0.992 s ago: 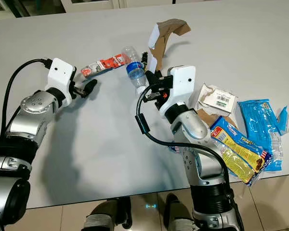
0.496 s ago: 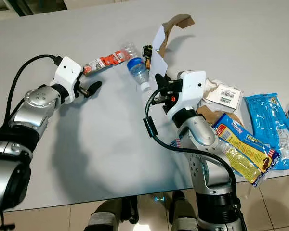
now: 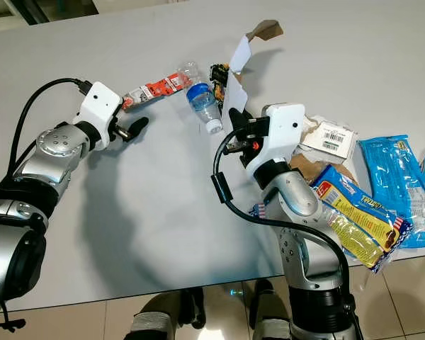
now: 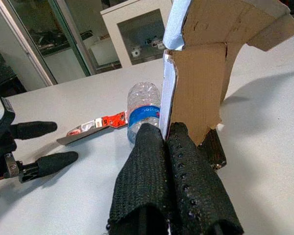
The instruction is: Picking trash to rubbish bin
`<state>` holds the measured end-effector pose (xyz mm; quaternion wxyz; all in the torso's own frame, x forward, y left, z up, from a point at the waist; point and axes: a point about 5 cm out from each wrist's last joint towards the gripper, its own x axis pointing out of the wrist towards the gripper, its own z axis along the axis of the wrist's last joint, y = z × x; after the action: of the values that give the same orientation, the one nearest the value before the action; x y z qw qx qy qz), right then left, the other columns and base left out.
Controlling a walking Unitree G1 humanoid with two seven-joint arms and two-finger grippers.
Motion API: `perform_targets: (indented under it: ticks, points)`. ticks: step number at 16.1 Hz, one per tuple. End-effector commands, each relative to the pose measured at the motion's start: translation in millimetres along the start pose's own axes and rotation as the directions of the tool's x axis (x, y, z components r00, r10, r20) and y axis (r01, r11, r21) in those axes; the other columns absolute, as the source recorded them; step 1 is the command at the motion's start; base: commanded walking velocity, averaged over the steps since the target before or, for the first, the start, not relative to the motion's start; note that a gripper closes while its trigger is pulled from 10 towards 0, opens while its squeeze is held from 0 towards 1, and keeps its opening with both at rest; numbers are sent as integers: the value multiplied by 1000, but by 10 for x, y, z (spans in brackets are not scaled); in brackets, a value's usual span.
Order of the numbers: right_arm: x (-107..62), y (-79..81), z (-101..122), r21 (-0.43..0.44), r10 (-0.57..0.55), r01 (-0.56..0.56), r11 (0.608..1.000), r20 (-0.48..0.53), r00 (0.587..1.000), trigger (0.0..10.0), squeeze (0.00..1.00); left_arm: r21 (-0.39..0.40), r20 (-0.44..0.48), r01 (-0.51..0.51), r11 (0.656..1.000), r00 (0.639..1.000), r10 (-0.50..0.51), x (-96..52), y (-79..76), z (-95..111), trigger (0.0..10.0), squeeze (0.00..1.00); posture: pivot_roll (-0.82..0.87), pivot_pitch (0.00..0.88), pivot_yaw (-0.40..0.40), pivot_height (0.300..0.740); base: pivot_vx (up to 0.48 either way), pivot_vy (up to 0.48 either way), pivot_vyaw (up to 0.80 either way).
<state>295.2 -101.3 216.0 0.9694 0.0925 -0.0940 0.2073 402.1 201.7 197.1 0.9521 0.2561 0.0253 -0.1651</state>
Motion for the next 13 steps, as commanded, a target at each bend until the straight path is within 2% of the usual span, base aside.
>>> perform_targets:
  ticks: [1,6,13]
  points:
    - [-35,46,9,10,5,-5,1000,-1,1000,10000,0,-9,-86,11,1000,996,-12,-19,-89,-197,0,0,-122,328,142,740,0,0,0]
    - [-65,43,6,11,-4,4,1000,-9,1000,10000,0,-17,-67,-3,1000,998,2,18,-149,-171,0,0,-129,337,144,740,0,0,0]
    - [-79,46,13,10,-7,7,1000,-15,1000,10000,0,-51,-50,-52,997,998,49,12,-108,-164,0,0,-144,337,142,740,0,0,0]
